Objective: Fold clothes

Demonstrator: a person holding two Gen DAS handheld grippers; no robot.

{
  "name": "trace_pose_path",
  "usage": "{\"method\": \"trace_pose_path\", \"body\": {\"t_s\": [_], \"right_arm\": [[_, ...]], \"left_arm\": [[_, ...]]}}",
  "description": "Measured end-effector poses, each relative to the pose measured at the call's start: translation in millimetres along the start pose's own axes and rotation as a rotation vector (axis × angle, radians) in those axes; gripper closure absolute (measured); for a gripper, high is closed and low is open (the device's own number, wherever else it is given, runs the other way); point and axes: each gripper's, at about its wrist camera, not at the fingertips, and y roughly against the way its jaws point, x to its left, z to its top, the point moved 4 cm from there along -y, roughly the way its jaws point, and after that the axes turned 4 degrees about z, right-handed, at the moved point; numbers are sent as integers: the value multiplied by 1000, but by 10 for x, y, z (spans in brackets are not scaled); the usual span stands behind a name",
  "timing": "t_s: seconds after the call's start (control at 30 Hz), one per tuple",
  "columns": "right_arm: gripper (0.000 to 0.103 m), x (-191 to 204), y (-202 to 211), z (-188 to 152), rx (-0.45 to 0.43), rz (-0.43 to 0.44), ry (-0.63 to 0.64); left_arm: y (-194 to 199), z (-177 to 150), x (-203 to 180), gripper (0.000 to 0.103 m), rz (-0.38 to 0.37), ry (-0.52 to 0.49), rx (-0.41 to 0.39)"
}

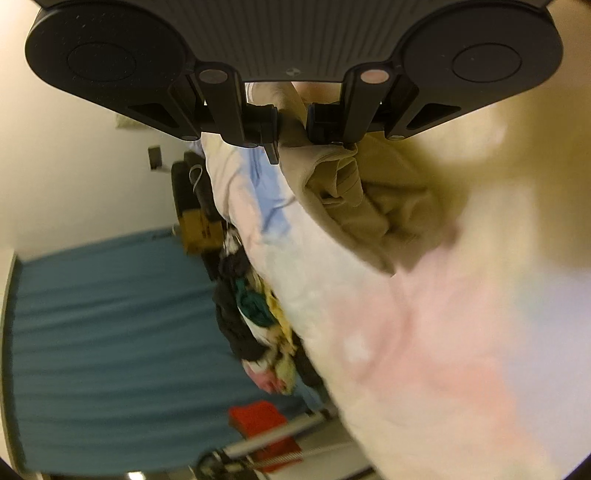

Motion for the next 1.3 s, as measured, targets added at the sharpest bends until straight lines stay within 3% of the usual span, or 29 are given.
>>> {"method": "trace_pose_path", "body": {"t_s": [0.17,0.27,0.43,0.53,0.7,0.8,0.93,1.07,1.13,1.3], "right_arm": [[86,116,-240,731,-79,-30,-5],[86,223,-507,1281,-151,-36,32],[86,374,-899,2063,-214,-44,166],[86,252,-1111,2340,-221,-82,226],[86,-490,-1342,2320,-139,-199,210],[86,-903,-1275,2027,-49,-269,191],[86,-1233,-1065,1652,13,-266,135],[86,-1317,-985,1517,46,-276,72],[84,-1290,-950,1497,61,-296,74],[84,-954,-644,1354,91,-370,132]], "left_arm": [[-806,226,-779,88,32,-109,29],[-1440,420,-1253,89,-3,-190,29],[-2349,644,-1730,88,-74,-161,-15],[-2816,603,-1754,88,-59,-169,-31],[-3324,334,-1269,88,31,-259,49],[-3264,150,-878,88,57,-331,97],[-3037,-80,-485,88,85,-377,137],[-2899,-143,-388,84,112,-394,123],[-2813,-183,-421,74,169,-437,112],[-2429,-336,-586,71,246,-585,99]]}}
